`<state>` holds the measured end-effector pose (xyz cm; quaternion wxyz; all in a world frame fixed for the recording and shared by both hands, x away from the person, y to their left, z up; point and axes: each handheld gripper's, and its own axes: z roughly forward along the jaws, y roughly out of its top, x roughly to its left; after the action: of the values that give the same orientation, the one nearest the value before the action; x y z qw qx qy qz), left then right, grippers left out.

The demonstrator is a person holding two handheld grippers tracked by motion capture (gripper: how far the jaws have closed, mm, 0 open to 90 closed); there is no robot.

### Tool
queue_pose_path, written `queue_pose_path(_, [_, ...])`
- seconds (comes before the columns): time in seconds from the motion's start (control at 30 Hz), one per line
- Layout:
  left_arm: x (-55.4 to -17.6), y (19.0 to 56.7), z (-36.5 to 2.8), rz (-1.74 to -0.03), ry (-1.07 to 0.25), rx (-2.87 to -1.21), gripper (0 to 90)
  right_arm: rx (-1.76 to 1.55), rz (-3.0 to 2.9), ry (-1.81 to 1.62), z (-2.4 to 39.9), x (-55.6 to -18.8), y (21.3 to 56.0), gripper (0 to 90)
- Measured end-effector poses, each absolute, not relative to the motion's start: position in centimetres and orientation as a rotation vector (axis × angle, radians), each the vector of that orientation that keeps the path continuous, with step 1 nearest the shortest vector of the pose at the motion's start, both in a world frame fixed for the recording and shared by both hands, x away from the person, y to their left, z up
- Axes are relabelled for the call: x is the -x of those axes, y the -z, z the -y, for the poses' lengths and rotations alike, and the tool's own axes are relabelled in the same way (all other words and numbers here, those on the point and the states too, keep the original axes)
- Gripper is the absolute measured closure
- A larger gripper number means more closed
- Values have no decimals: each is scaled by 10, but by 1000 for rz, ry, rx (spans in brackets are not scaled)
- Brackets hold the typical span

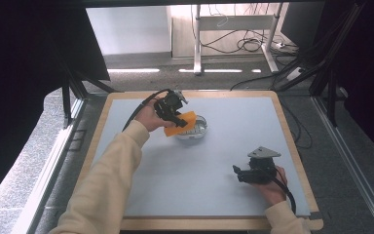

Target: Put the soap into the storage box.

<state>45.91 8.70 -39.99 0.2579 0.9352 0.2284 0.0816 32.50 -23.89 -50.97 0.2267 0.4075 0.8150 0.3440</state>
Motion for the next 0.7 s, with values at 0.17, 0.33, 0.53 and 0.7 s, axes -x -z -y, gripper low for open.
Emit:
queue_pose_path(0.17, [-465, 399, -82, -590, -215, -2520, 622, -1122, -2247, -947, 239, -325, 510, 143])
queue_pose_path(0.33, [-470, 401, -76, -555, -209, -2525, 622, -1124, -2246, -945, 239, -325, 510, 143])
queue_pose_path(0.53, [-481, 408, -66, -538, -203, -2528, 623, -1127, -2244, -941, 239, -326, 510, 143])
queue_pose_path(0.7, [-487, 412, -63, -523, -205, -2526, 623, -1127, -2244, -941, 240, -326, 510, 143])
